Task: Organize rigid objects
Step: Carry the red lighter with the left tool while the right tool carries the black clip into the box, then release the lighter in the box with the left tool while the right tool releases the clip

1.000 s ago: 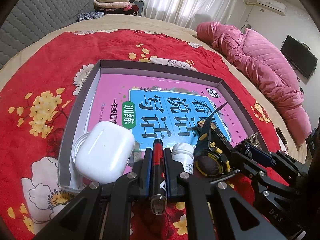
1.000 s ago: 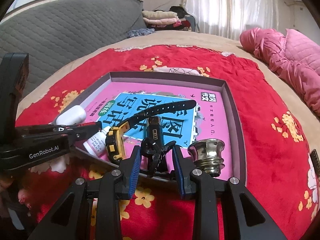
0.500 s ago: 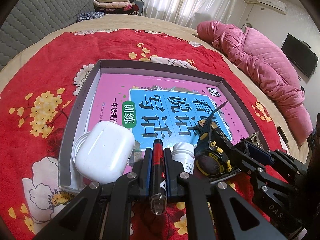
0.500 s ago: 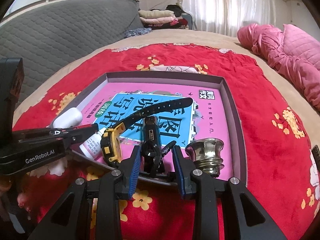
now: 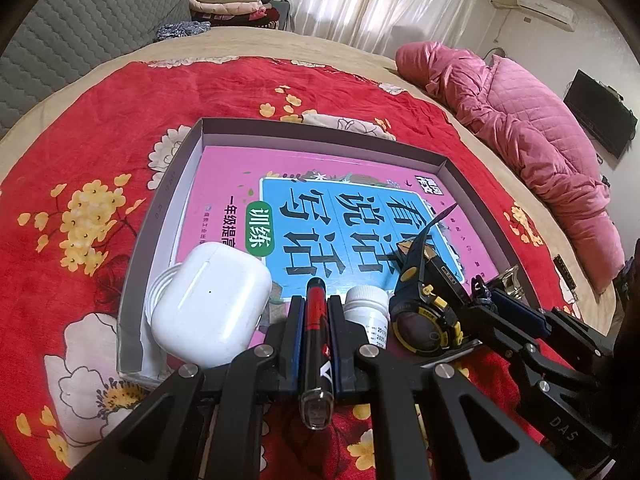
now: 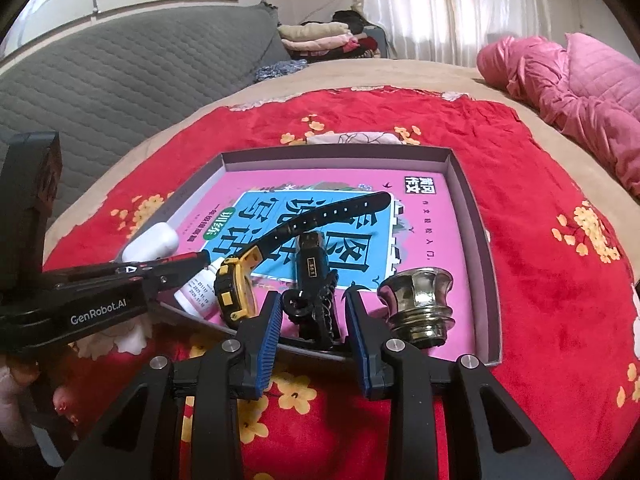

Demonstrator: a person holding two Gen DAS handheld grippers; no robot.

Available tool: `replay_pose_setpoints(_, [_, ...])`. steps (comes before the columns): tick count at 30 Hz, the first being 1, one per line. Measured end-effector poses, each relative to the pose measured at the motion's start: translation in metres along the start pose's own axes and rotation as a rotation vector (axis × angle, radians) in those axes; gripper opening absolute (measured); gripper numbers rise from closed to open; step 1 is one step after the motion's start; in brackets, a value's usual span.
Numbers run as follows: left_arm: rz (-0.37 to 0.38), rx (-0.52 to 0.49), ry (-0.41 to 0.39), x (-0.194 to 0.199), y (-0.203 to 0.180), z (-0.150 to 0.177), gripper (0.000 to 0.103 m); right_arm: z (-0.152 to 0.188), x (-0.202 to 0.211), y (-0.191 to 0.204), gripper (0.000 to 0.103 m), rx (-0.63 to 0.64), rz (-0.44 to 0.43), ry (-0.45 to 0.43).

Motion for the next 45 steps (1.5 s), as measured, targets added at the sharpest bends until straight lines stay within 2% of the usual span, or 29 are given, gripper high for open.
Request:
replay_pose_setpoints(5, [0.005, 0.005, 0.001, 0.0, 0.001, 0.0, 0.011, 0.002, 0.007, -0.002, 0.036, -0.009, -0.002, -0.01])
replay_pose_setpoints(7, [0.01, 0.011, 0.001, 0.001, 0.002, 0.001, 0.011, 0.003, 0.012, -0.002, 0.043, -0.014, -0.001, -0.018])
replay_pose_setpoints(13, [0.007, 0.028, 0.006, 0.003, 0.006, 0.001, 0.012, 0.009, 0.024, 0.0, 0.051, 0.0, -0.001, -0.032])
replay_pose_setpoints(26, [-0.01, 0.032, -0.044, 0.026, 0.015, -0.002, 0.014, 0.008, 0.037, 0.003, 0.052, 0.008, 0.019, -0.051])
replay_pose_setpoints(36, [-0.027, -0.002, -0.059, 0.043, 0.01, -0.002, 0.025, 0.006, 0.05, 0.013, 0.055, 0.029, 0.018, -0.071])
replay_pose_setpoints(38, [-0.032, -0.008, -0.06, 0.045, 0.008, -0.001, 0.029, 0.006, 0.053, 0.014, 0.058, 0.03, 0.018, -0.076])
replay_pose_setpoints(42, [-0.036, -0.026, -0.064, 0.053, 0.003, -0.001, 0.049, 0.006, 0.059, 0.017, 0.058, 0.035, 0.021, -0.085])
replay_pose_setpoints(45, [-0.044, -0.04, -0.073, 0.06, 0.0, -0.001, 0.051, 0.005, 0.065, 0.019, 0.058, 0.041, 0.027, -0.093])
Point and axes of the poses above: each gripper's, at about its wrist camera, not at the fingertips, and x roughly against the way its jaws point, y to its left, z to its underside, the point moved 1 cm from there along -x, roughly the way its jaws point, and after that the axes turned 11 degrees about -x, right-handed, at the moved point
